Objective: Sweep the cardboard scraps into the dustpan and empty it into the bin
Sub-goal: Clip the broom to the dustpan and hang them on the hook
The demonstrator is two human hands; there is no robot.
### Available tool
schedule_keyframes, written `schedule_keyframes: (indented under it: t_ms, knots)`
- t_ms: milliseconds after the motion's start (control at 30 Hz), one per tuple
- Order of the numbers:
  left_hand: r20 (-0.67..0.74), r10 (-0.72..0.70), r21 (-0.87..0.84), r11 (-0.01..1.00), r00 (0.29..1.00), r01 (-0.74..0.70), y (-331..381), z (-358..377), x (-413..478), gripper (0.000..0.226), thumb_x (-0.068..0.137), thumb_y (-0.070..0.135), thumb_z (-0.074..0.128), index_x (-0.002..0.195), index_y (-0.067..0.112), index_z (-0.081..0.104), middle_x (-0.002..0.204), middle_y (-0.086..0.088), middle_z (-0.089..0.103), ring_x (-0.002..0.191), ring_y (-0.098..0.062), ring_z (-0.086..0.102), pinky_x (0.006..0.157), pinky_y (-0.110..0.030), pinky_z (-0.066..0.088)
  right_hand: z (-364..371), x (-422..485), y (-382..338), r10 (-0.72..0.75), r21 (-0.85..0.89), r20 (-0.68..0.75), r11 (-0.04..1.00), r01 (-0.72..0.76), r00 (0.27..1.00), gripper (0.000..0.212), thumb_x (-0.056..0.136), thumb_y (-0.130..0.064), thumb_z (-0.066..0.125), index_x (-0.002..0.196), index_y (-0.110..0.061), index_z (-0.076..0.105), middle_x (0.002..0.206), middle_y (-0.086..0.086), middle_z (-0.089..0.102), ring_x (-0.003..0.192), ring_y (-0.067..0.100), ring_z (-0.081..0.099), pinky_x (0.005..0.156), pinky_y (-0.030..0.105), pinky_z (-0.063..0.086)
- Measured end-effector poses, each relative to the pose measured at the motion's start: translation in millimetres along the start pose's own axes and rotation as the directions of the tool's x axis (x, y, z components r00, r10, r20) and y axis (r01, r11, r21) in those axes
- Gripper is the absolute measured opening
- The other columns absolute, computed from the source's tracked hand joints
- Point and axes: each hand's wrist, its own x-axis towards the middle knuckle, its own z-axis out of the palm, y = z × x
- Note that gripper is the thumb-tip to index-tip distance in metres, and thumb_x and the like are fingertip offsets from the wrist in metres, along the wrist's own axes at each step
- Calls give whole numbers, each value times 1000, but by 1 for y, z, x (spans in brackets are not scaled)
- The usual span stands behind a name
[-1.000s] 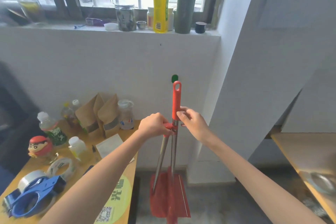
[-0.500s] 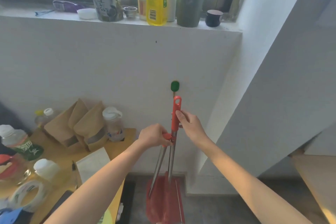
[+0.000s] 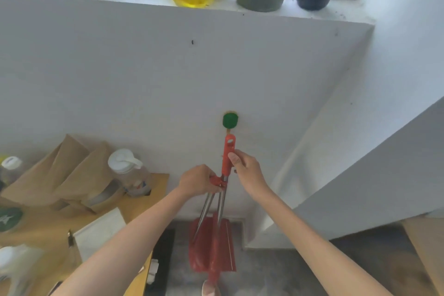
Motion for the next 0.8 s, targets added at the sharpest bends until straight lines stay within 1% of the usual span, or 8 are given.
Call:
schedule_keyframes:
  t_ms: [67, 200, 300, 367, 433, 500, 633, 800]
  knots:
    - [16, -14, -2, 1000, 1000, 14, -3, 0, 12, 34, 69, 54, 71, 70, 19, 72, 58, 8, 60, 59, -15, 61, 62, -29, 52, 1, 12, 5, 20, -11, 14, 1000, -20, 1000, 32, 100, -29, 43, 111, -11, 66, 106, 5, 71, 94, 18, 64, 72, 16, 44]
    - [42, -39, 7, 999, 998, 39, -6, 1, 29, 34, 70, 54, 71, 76, 21, 73, 59, 9, 61, 58, -13, 59, 58, -26, 48, 3, 30, 13, 36, -19, 20, 999, -36, 999, 34, 100, -29, 41, 114, -9, 65, 107, 6, 70, 91, 14, 62, 71, 13, 43]
    - [59, -56, 11, 998, 997, 56, -8, 5, 38, 30, 70, 55, 70, 68, 25, 69, 55, 11, 57, 59, -12, 59, 55, -23, 44, 2, 39, 19, 62, -18, 33, 998, -61, 998, 33, 100, -27, 41, 114, -10, 65, 103, 1, 68, 86, 9, 61, 69, 10, 42]
    - [63, -64, 9, 998, 996, 64, -10, 8, 42, 31, 70, 56, 69, 60, 28, 63, 52, 12, 55, 58, -12, 59, 56, -23, 43, 3, 43, 24, 76, -32, 52, 997, -74, 996, 32, 101, -25, 40, 112, -11, 66, 100, -4, 67, 81, -2, 59, 67, 4, 40]
    - [60, -75, -4, 997, 995, 75, -13, 12, 45, 34, 71, 57, 69, 55, 27, 60, 51, 12, 54, 57, -12, 57, 56, -23, 42, 4, 45, 29, 90, -44, 66, 995, -87, 994, 32, 101, -24, 40, 114, -8, 65, 98, -4, 65, 80, -6, 56, 63, -1, 40]
    - [47, -81, -21, 996, 996, 82, -15, 18, 47, 37, 71, 57, 68, 55, 25, 60, 50, 10, 53, 56, -12, 56, 54, -23, 40, 4, 47, 33, 102, -46, 68, 994, -99, 992, 33, 101, -23, 39, 115, -7, 65, 100, -3, 65, 80, -6, 55, 63, -4, 39]
    - [37, -89, -18, 996, 995, 90, -14, 22, 56, 39, 70, 60, 66, 68, 22, 71, 54, 9, 57, 57, -13, 58, 52, -22, 42, 1, 55, 34, 99, -68, 59, 993, -95, 993, 34, 101, -23, 39, 116, -7, 65, 102, 0, 67, 80, -4, 56, 63, -3, 39]
    - [30, -95, 33, 995, 995, 94, -19, 26, 65, 33, 69, 63, 67, 63, 30, 67, 57, 11, 60, 60, -12, 60, 54, -23, 42, 3, 58, 36, 92, -77, 66, 993, -87, 994, 35, 101, -21, 39, 119, -3, 64, 105, 4, 66, 87, 10, 56, 65, -5, 38]
